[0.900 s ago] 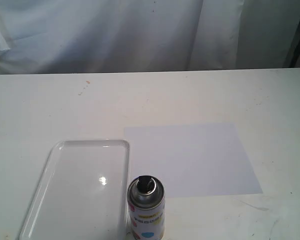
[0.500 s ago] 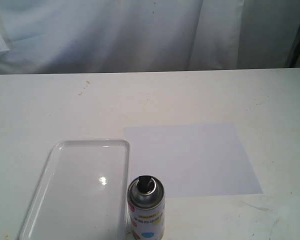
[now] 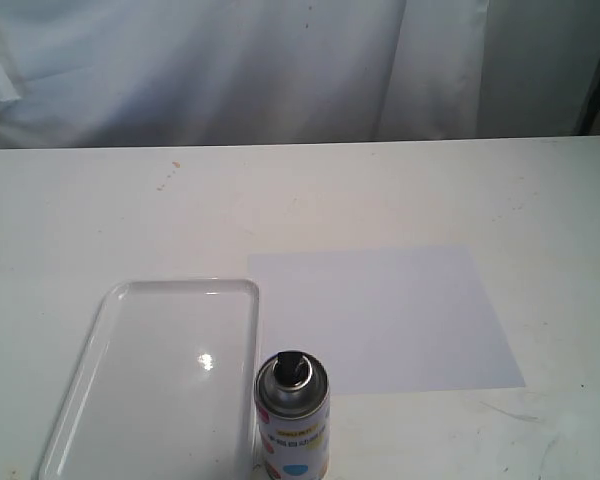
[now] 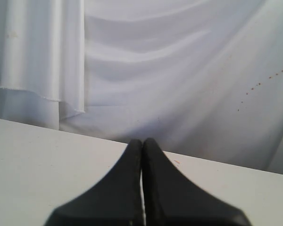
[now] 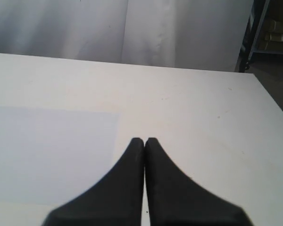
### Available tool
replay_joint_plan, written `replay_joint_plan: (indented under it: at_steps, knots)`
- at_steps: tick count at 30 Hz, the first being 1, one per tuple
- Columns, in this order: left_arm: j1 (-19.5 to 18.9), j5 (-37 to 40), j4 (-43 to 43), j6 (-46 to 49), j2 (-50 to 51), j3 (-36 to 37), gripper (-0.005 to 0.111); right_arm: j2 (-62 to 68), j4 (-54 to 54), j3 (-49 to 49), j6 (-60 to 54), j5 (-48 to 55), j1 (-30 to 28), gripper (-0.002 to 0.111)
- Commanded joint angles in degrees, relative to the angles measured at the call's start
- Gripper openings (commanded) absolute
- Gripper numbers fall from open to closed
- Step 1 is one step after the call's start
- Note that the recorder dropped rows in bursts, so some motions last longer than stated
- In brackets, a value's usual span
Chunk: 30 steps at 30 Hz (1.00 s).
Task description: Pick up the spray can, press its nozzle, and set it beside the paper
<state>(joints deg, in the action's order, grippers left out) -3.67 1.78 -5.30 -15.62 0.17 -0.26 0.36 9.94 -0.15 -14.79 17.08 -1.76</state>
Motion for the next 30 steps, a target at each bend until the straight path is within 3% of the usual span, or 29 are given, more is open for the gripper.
replay_joint_plan:
  at_steps: [1, 9, 13, 16, 18, 23, 27, 30]
  knots:
    - [0.3, -0.5, 0.4, -0.2, -0.2, 0.3, 0.0, -0.4, -0.5, 0.2, -0.3, -5.9, 0.1, 0.0]
    - [0.3, -0.5, 0.4, -0.2, -0.2, 0.3, 0.0, -0.4, -0.4, 0.2, -0.3, -25.5, 0.1, 0.0]
    - [0.3, -0.5, 0.4, -0.2, -0.2, 0.3, 0.0, -0.4, 1.6, 0.2, 1.7, -40.8, 0.1, 0.0]
    - [0.3, -0.5, 0.4, -0.2, -0.2, 0.3, 0.0, -0.4, 5.0, 0.2, 13.7, -55.7, 0.1, 0.0]
    - [0.3, -0.5, 0.4, -0.2, -0.2, 0.3, 0.0, -0.4, 8.6, -0.3, 26.0, -60.4, 0.1, 0.0]
    - [0.3, -0.5, 0.4, -0.2, -0.2, 0.3, 0.0, 2.8, 10.0, -10.1, 28.9, -50.5, 0.1, 0.0]
    - [0.3, -0.5, 0.4, -0.2, -0.2, 0.3, 0.0, 10.3, 10.0, -17.9, 17.8, -51.4, 0.1, 0.0]
    - [0.3, -0.5, 0.4, -0.2, -0.2, 0.3, 0.0, 16.7, 9.7, -22.9, 19.1, -51.6, 0.1, 0.0]
